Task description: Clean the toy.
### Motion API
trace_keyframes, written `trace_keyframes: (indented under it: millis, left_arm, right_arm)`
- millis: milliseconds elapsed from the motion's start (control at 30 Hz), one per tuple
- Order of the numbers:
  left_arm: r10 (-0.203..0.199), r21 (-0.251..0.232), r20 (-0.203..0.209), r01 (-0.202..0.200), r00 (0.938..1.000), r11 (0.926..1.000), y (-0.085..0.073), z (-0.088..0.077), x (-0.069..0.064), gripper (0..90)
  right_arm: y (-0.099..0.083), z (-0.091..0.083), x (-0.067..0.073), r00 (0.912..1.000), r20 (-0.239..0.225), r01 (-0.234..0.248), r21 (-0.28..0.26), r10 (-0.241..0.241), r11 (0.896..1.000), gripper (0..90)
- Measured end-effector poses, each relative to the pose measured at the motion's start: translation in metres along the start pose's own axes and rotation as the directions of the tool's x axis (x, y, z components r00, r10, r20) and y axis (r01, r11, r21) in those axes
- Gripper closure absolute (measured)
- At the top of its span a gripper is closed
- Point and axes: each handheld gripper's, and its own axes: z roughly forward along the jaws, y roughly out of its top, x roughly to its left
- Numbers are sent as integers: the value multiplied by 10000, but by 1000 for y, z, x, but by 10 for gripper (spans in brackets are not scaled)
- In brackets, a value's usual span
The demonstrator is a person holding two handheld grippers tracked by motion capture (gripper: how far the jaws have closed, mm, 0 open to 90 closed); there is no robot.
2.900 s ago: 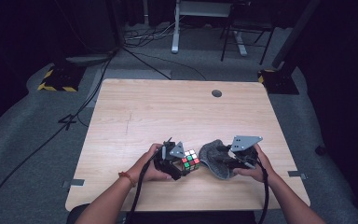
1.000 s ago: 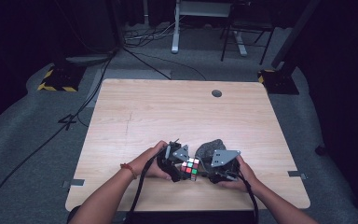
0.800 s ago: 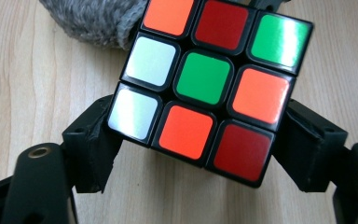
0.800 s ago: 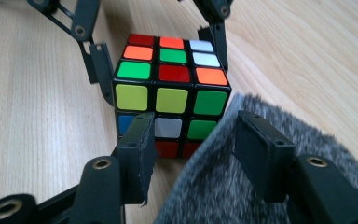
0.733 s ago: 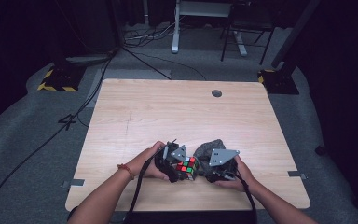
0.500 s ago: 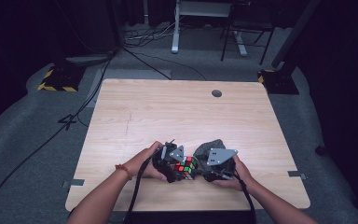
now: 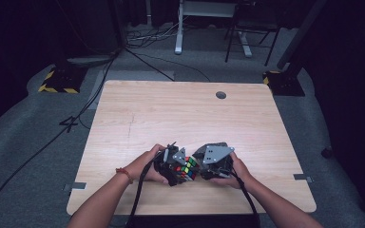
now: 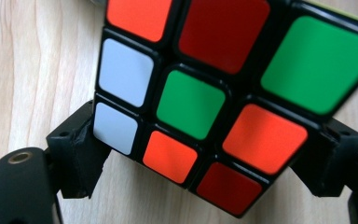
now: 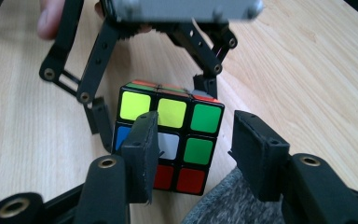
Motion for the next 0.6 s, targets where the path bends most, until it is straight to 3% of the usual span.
trace_keyframes:
  millis: [433, 600]
  left_arm:
    - [-677, -256, -676, 661, 9954, 9975, -19, -12, 1, 147]
    - [-924, -119, -399, 920, 9949, 9957, -23, -11, 3, 136]
  right_arm:
    - [19, 20, -2, 10000, 91, -35, 127, 34, 9999, 545]
    - [29, 26, 0, 9999, 133, 68, 94, -69, 9999, 567]
